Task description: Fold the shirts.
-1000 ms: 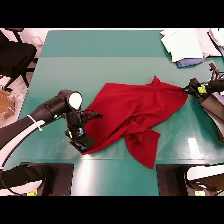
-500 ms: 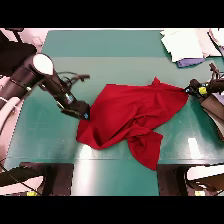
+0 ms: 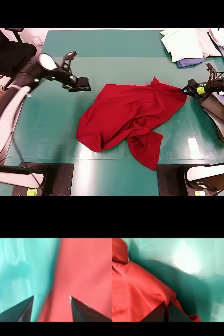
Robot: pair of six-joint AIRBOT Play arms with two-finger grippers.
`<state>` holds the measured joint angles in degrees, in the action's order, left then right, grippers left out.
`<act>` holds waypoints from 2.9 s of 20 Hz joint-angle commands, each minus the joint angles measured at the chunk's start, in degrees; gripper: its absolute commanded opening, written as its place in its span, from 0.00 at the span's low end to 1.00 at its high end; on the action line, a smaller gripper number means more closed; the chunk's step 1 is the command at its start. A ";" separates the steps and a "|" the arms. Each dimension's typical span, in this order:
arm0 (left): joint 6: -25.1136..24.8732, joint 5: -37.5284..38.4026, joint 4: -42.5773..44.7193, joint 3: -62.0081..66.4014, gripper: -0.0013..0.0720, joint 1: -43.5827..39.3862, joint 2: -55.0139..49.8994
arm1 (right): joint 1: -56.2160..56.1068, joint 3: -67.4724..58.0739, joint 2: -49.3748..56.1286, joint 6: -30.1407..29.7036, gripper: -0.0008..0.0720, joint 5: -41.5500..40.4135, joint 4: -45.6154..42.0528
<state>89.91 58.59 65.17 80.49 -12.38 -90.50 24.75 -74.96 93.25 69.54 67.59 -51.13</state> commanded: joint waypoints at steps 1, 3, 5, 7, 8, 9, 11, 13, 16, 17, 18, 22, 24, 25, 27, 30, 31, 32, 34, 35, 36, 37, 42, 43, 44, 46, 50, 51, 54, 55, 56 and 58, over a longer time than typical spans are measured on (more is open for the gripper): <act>2.08 -12.24 -0.74 0.94 0.56 0.28 -11.67 | -1.31 -0.04 -0.04 0.02 0.04 0.57 -0.04; -1.31 -15.26 -6.84 0.94 0.51 0.28 -14.34 | -1.40 -0.04 -0.02 0.02 0.04 0.55 -0.11; -6.64 -17.73 -13.62 1.29 0.51 0.26 -15.08 | -1.40 -0.04 -0.04 0.02 0.04 0.55 -0.11; -7.91 -17.40 -14.91 2.86 0.51 -0.20 -15.19 | -1.40 -0.04 -0.04 0.04 0.04 0.55 -0.11; -8.61 -16.20 -15.06 3.78 0.52 -0.74 -15.19 | -1.42 -0.04 -0.04 0.04 0.04 0.55 -0.11; -9.57 -15.28 -15.19 4.52 0.62 -1.66 -15.19 | -1.40 -0.04 -0.04 0.07 0.04 0.55 -0.11; -9.99 -14.45 -15.69 5.55 0.69 -4.02 -15.19 | -1.42 -0.04 -0.04 0.09 0.04 0.55 -0.11; -10.47 -15.69 -15.96 5.81 0.69 -6.75 -15.21 | -1.44 -0.04 -0.04 0.09 0.04 0.70 -0.11; -10.43 -18.21 -15.39 5.81 0.67 -9.86 -15.21 | -1.40 -0.04 -0.04 0.07 0.04 1.40 -0.11; -10.45 -19.06 -15.04 5.81 0.44 -10.25 -15.21 | -1.40 -0.04 -0.04 0.07 0.04 1.55 -0.13; -10.43 -19.82 -14.93 5.92 0.22 -10.23 -15.19 | -1.40 -0.04 -0.04 0.07 0.04 1.60 -0.11; -10.29 -15.04 -14.60 13.07 0.05 -7.80 -13.86 | -1.38 -0.04 -0.04 0.04 0.04 2.03 -0.92; -10.45 -8.46 -14.80 19.02 0.05 -8.87 -13.51 | -1.38 -0.04 -0.04 0.04 0.04 2.75 -2.19; -10.84 -4.79 -14.51 21.18 0.05 -10.73 -13.51 | -1.38 -0.02 -0.17 0.04 0.04 2.95 -2.97; -10.86 0.31 -11.69 22.03 0.05 -15.76 -13.53 | -0.83 -0.04 -0.52 0.07 0.04 3.13 -2.56; -6.67 2.64 3.52 18.08 0.05 -25.64 -13.66 | 0.59 -0.04 -2.08 0.48 0.04 2.95 -2.45; -6.75 3.32 5.25 16.37 0.05 -28.28 -13.68 | 1.42 -0.04 -2.71 0.48 0.04 2.93 -2.47; -7.06 4.04 5.44 15.17 0.05 -30.12 -13.68 | 2.32 -0.04 -3.26 0.46 0.04 2.93 -2.47; -7.06 3.50 6.67 15.06 0.64 -31.43 -13.57 | 4.11 -0.04 -4.17 0.46 0.04 2.99 -2.47; -4.96 2.73 8.15 16.48 0.88 -30.58 -13.53 | 4.98 -0.02 -4.57 0.42 0.04 3.15 -2.51; -4.11 2.58 9.62 18.56 0.86 -29.05 -13.53 | 5.60 -0.02 -4.87 0.39 0.04 3.28 -2.54; -3.39 2.47 10.19 21.42 0.86 -26.75 -13.53 | 6.05 0.00 -5.14 0.15 0.04 3.45 -2.47; -3.91 2.80 -1.42 27.17 0.86 -15.87 -14.12 | 5.51 0.00 -5.14 -0.15 0.04 3.76 -2.47; -8.26 4.61 -6.49 27.17 0.86 -15.41 -14.99 | 5.18 0.00 -5.14 -0.15 0.04 3.41 -2.47; -12.26 5.60 -8.39 27.19 0.86 -15.47 -15.69 | 4.70 0.00 -5.14 -0.15 0.04 3.06 -2.49; -17.11 5.29 -11.10 27.19 0.85 -15.98 -17.16 | 3.80 0.00 -5.11 -0.15 0.04 2.89 -2.64; -25.46 5.97 -19.39 27.19 0.75 -16.41 -21.40 | 2.19 0.00 -4.98 -0.13 0.04 2.86 -2.97; -25.51 6.12 -18.56 27.19 0.75 -16.65 -22.27 | 2.12 0.00 -4.98 -0.13 0.04 2.89 -2.99; -25.94 6.43 -18.40 27.19 0.75 -17.18 -24.26 | 2.05 0.00 -4.98 -0.13 0.04 2.86 -2.99; -26.01 6.12 -18.14 27.19 0.75 -17.59 -24.83 | 2.05 0.00 -4.98 -0.13 0.04 2.89 -3.02; -26.08 5.33 -17.25 27.19 0.75 -18.01 -25.29 | 2.05 0.00 -4.98 -0.13 0.04 2.91 -3.02; -26.14 2.97 -16.31 27.19 0.75 -18.49 -26.25 | 2.05 0.00 -4.98 -0.13 0.04 2.95 -2.99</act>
<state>64.73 63.83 48.18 107.61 -30.26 -115.22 26.92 -74.96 88.23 69.38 70.48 -54.11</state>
